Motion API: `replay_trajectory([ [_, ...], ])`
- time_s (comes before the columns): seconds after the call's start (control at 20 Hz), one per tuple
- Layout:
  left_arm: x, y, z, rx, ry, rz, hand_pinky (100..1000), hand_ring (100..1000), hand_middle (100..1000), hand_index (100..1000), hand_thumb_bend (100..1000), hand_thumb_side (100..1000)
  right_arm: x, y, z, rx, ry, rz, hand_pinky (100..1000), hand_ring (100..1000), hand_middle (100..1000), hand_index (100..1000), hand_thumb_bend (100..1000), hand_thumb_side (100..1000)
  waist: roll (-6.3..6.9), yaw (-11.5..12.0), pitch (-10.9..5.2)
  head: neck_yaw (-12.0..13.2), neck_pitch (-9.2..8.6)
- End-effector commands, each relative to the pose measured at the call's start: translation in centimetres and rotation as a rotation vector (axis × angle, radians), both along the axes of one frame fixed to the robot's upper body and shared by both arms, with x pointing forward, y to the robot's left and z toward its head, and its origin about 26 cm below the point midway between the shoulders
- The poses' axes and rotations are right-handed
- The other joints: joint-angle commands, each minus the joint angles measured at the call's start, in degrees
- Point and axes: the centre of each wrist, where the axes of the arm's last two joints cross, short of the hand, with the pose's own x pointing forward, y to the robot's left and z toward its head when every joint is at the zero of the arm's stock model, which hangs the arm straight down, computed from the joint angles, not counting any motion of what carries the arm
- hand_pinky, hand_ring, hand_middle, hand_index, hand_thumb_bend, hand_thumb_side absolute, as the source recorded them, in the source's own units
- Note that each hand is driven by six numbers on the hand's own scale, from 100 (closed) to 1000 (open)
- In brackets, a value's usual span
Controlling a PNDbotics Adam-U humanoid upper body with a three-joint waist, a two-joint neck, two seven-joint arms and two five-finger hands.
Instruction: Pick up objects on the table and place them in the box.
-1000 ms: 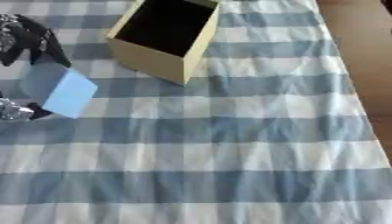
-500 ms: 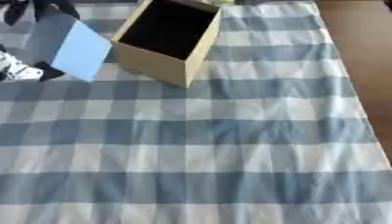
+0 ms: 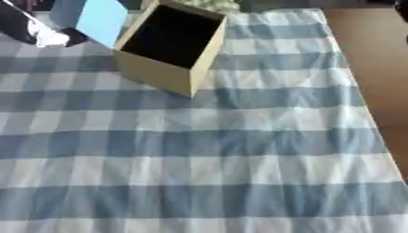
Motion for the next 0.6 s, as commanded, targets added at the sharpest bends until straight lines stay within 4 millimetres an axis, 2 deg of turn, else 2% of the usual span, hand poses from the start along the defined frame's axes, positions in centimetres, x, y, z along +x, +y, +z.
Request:
replay_trajectory([
  [0.05, 1.0, -0.3, 1.0, -0.01, -0.041, 0.016, 274, 491, 502, 579, 100, 125, -0.3, 0.0, 1.0, -0.019, -0.033, 0.009, 736, 709, 658, 790, 100, 1000, 0.12, -0.3, -0.77, 0.4, -1.42],
  [0.35, 3.6, -1.2, 0.7, -0.005, -0.074, 0.07, 271, 494, 506, 583, 100, 123, -0.3, 0.2, 1.5, -0.019, -0.044, 0.021, 735, 709, 658, 790, 100, 1000, 0.3, -1.5, 0.73, 0.9, -3.93],
  [0.6, 5.0, -1.9, 0.8, -0.027, -0.108, 0.083, 269, 492, 507, 582, 100, 137, -0.3, 0.6, 2.0, -0.016, -0.06, 0.044, 735, 708, 658, 790, 100, 1000, 0.61, -3.2, 1.81, 1.9, -5.73],
])
